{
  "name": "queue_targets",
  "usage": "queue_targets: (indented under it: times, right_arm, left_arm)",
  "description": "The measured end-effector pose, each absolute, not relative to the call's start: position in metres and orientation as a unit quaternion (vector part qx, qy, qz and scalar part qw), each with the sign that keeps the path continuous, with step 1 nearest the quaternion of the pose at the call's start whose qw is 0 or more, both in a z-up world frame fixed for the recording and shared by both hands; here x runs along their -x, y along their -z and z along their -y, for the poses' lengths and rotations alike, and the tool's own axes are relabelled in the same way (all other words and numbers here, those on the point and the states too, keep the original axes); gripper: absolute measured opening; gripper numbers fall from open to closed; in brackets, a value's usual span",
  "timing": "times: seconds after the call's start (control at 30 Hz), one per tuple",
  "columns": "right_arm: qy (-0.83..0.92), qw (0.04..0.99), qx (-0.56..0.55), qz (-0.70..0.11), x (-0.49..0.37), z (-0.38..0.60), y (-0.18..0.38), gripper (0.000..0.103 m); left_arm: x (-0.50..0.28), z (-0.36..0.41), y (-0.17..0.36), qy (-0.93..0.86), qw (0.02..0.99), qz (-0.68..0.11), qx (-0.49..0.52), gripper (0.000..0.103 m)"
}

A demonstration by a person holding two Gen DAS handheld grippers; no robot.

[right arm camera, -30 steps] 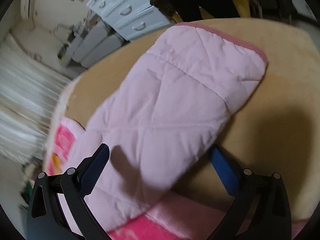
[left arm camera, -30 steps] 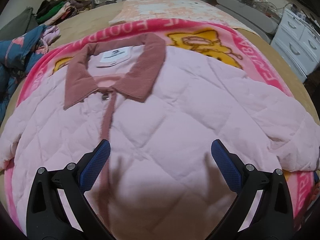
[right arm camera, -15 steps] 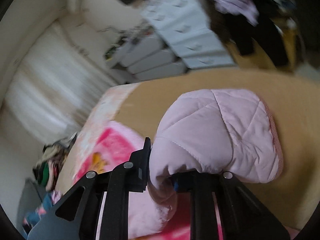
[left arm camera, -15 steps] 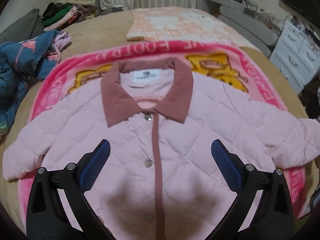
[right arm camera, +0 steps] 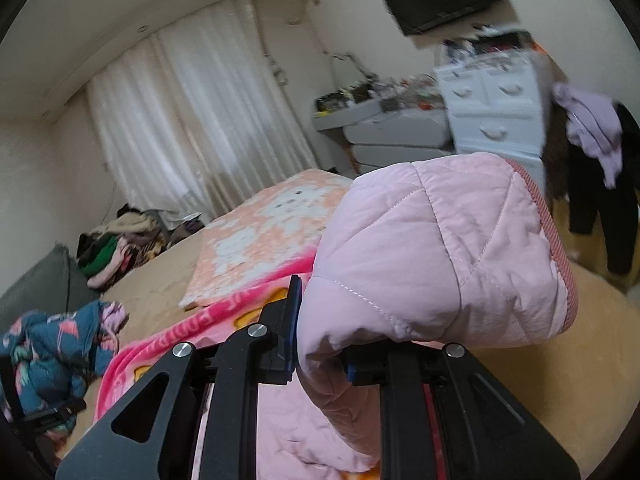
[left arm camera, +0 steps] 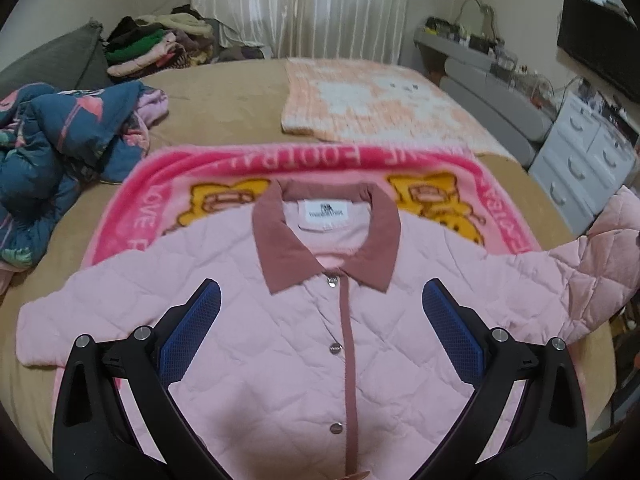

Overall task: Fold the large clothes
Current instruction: 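Fold the held sleeve across the jacket front and open the right tool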

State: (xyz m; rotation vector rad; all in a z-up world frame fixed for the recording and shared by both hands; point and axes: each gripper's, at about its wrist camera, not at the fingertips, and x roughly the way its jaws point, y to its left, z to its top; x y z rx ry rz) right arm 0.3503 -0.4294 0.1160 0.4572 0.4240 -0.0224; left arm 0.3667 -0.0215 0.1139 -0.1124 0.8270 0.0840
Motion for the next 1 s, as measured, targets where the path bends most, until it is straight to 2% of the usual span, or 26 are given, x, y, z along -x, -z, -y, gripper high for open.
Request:
queue_targets:
  times: [0.27,0.57,0.77,1.0]
  right_arm:
    - [-0.035,0.967,-0.164,-0.19,-0.355,0.365,-0.15,0.016]
    - [-0.075,0.972,-0.106,-0.196,-0.371,0.289,-0.171,0.016]
    - [-0.109,0.97,-0.068,-0.207,-0.379,0.229,-0.165,0.016]
    - [-0.154,0.96,-0.033,-0.231,-0.384,0.166,-0.137,0.016]
  left_arm:
    - [-0.354,-0.018,-0.138,-0.051,0.921,-0.379,0.07,0.095]
    - [-0.346,-0.051,-0.142,-0.056,0.921,-0.378,0.077,0.095]
    - [-0.34,-0.084,-0.137,-0.054,0.917,-0.375,0.123,0.095]
    - [-0.334,-0.109,-0.123,-0.067,0.916,-0.378,0.118,0.095]
